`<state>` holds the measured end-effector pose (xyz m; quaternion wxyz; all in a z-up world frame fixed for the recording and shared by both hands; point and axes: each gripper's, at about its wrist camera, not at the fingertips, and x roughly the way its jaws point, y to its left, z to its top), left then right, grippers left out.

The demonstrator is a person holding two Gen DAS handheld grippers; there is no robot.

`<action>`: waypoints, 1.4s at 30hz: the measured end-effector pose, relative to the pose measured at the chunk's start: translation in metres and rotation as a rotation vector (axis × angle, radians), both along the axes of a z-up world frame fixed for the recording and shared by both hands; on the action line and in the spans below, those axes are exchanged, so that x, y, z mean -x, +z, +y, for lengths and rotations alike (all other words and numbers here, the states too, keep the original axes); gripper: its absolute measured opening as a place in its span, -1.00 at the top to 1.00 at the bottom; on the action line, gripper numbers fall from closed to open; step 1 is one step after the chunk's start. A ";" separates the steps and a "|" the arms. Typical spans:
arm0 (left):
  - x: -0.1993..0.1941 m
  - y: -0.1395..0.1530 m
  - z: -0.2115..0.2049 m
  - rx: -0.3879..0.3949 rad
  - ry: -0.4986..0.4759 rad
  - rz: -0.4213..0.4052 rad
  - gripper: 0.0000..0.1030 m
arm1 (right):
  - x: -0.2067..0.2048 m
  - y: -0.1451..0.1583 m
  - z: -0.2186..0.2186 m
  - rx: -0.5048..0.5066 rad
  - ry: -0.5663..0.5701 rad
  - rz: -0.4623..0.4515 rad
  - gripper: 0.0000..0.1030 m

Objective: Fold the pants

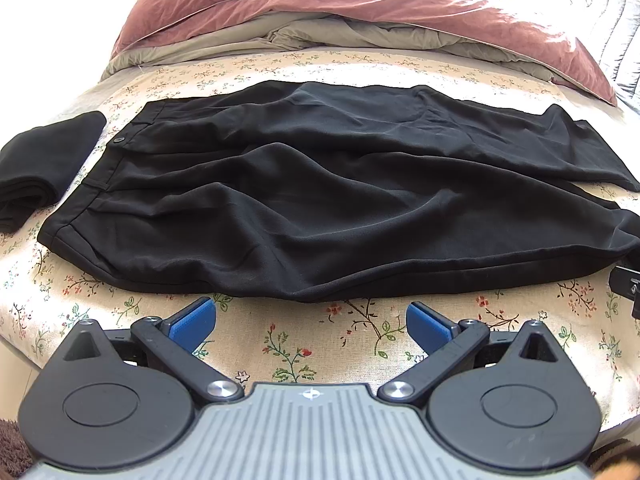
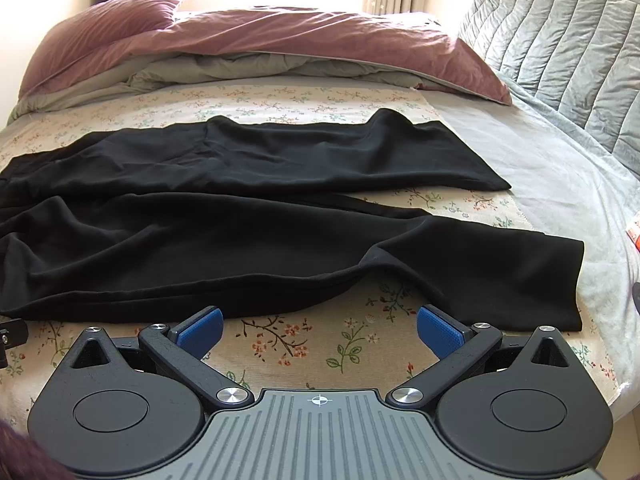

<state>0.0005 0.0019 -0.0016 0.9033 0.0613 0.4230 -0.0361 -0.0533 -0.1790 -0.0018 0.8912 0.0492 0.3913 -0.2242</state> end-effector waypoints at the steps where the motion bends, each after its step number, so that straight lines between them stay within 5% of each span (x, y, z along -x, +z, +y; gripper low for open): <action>1: 0.000 0.000 0.000 0.000 0.000 0.000 -1.00 | 0.000 0.000 0.000 0.000 0.000 0.000 -1.00; 21: -0.004 -0.003 0.010 0.027 -0.006 -0.015 -1.00 | -0.002 -0.004 -0.011 -0.028 -0.006 -0.004 -1.00; 26: -0.006 -0.002 0.020 -0.009 -0.032 -0.118 -1.00 | -0.001 -0.004 -0.026 -0.120 0.029 0.001 -1.00; 31: -0.024 -0.007 0.050 0.054 0.003 -0.052 -1.00 | 0.004 -0.008 -0.040 -0.187 0.055 -0.010 -0.99; 37: -0.039 -0.017 0.096 0.121 0.107 -0.019 -1.00 | 0.000 -0.015 -0.038 -0.107 0.137 0.010 -0.96; 42: -0.050 -0.022 0.144 0.201 0.210 0.016 -1.00 | -0.014 -0.015 -0.022 -0.013 0.337 0.024 -0.96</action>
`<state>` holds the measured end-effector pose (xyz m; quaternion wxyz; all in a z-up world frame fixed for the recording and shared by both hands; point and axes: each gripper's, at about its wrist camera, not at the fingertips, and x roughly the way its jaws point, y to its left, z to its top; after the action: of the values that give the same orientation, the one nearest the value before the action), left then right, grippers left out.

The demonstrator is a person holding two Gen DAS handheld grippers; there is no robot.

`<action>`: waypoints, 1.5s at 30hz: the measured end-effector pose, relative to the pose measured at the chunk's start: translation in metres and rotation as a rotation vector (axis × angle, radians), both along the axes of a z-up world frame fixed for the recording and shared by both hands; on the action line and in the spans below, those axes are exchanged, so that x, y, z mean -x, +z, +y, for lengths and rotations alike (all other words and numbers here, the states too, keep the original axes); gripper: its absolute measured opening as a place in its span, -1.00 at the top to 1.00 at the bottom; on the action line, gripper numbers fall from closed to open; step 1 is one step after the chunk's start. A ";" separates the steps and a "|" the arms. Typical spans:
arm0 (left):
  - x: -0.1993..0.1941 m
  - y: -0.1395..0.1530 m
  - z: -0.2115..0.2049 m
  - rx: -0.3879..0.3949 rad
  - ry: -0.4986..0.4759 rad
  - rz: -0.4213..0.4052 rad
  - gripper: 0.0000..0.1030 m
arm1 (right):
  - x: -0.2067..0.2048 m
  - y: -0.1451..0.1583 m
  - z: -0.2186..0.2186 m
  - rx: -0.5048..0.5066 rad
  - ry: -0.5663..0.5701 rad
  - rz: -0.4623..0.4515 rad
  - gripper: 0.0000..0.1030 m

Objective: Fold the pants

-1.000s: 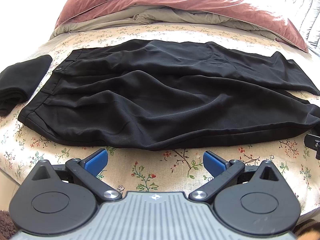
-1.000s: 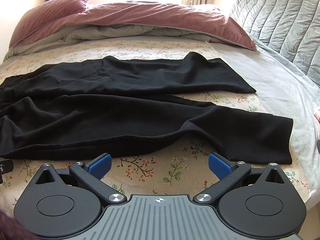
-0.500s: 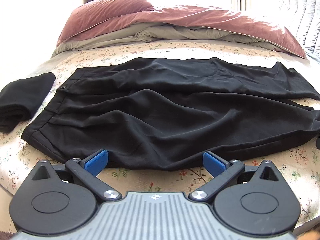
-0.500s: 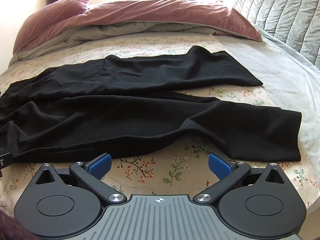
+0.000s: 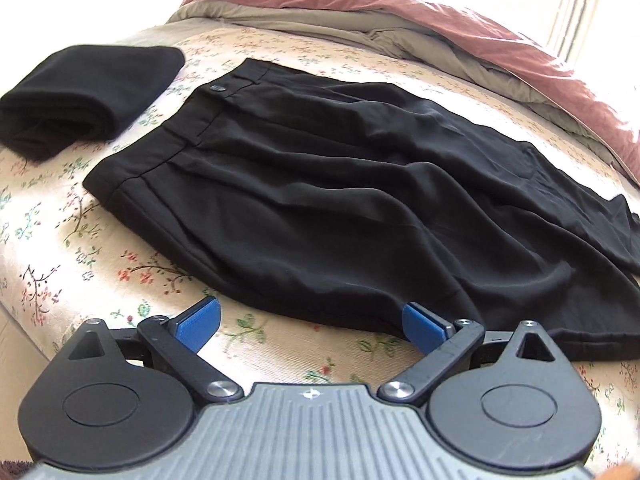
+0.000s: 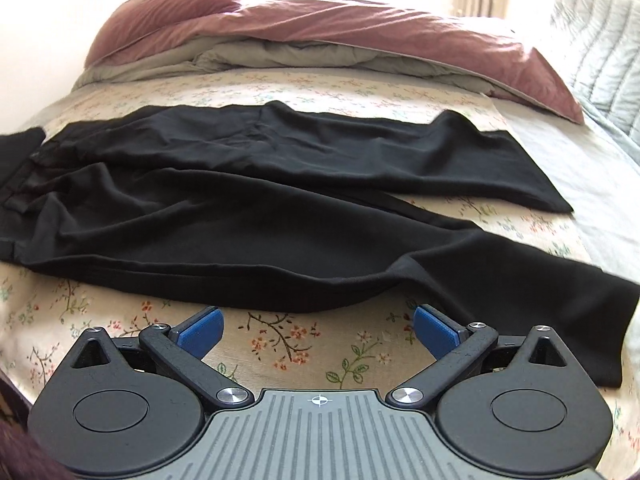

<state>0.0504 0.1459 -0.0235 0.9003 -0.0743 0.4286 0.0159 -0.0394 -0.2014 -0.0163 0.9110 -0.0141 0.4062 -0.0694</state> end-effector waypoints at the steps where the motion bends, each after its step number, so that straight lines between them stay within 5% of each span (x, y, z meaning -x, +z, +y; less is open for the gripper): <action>1: -0.002 0.000 0.010 0.018 0.022 0.005 -0.96 | -0.004 0.000 0.004 0.021 0.051 0.005 -0.96; 6: -0.013 -0.001 0.065 0.158 0.161 0.007 -0.80 | -0.021 -0.007 0.020 0.125 0.253 0.014 -0.90; 11: -0.021 -0.016 0.112 0.306 0.322 0.015 -0.48 | -0.032 -0.022 0.026 0.231 0.379 0.047 -0.61; 15: -0.024 -0.018 0.125 0.321 0.374 -0.040 -0.09 | -0.038 -0.033 0.023 0.261 0.411 0.070 -0.13; 17: -0.025 -0.022 0.130 0.322 0.414 -0.059 0.45 | -0.038 -0.035 0.024 0.238 0.442 0.078 0.16; 19: -0.026 -0.025 0.135 0.334 0.438 -0.068 0.77 | -0.036 -0.035 0.028 0.216 0.479 0.094 0.77; 23: -0.019 -0.016 0.133 0.220 0.456 -0.120 0.79 | -0.025 -0.032 0.037 0.233 0.526 0.120 0.92; 28: -0.007 -0.001 0.145 0.172 0.486 -0.155 0.79 | -0.004 -0.020 0.039 0.167 0.600 0.148 0.95; 38: -0.008 -0.011 0.136 -0.020 0.446 -0.052 0.71 | 0.021 -0.029 0.048 0.097 0.668 0.229 0.96; 42: -0.002 -0.005 0.119 -0.081 0.402 -0.057 0.28 | 0.022 -0.019 0.039 0.020 0.618 0.217 0.74; 45: 0.005 0.001 0.105 -0.083 0.369 -0.058 -0.01 | 0.021 -0.006 0.026 -0.027 0.550 0.172 0.29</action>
<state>0.0456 0.2508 -0.0227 0.8964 -0.1150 0.3806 0.1961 -0.0605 -0.1755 -0.0220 0.8580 -0.1174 0.4637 0.1873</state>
